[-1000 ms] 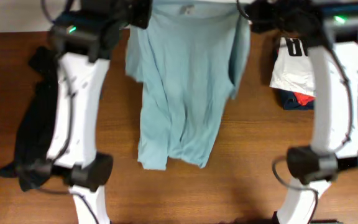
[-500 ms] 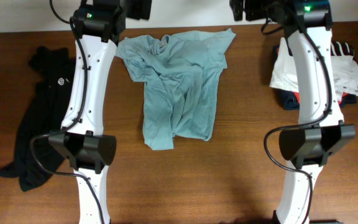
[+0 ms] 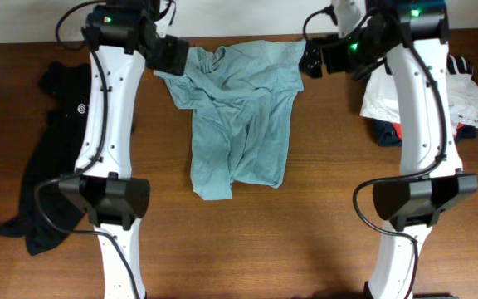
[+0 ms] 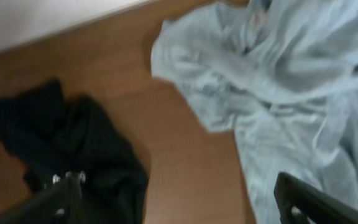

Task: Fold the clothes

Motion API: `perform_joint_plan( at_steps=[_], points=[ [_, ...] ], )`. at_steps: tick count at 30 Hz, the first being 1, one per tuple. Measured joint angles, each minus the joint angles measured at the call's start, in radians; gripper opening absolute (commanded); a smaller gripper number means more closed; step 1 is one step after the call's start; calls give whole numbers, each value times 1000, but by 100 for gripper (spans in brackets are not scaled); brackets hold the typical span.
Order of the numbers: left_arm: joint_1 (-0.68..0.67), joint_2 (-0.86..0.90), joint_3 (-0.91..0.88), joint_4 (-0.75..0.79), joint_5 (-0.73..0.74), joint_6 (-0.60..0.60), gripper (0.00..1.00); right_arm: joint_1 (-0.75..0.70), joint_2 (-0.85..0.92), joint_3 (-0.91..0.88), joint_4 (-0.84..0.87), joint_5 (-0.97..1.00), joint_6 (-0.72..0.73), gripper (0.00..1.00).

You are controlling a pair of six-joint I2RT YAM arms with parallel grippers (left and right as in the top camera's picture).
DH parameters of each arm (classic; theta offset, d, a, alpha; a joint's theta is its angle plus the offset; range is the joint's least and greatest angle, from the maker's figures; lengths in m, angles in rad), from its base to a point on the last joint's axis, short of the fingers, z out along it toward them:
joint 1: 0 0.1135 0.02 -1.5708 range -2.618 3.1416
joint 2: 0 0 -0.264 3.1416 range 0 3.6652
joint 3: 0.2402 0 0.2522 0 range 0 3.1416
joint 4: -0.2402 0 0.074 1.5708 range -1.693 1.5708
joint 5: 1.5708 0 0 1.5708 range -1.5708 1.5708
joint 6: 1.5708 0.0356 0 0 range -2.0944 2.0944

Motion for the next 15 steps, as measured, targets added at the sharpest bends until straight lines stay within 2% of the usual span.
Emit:
perform_joint_plan(
  at_steps=[9,12,13,15],
  points=[
    [36,216,1,12,73,51,91,164,0,0,-75,56,-27,91],
    [35,291,0,38,87,68,89,172,0,0,-85,63,-17,88],
    [35,306,-1,45,92,71,84,170,0,0,-90,66,-16,87],
    [34,330,-2,68,97,76,83,168,0,0,-101,70,-13,85]
  ],
)
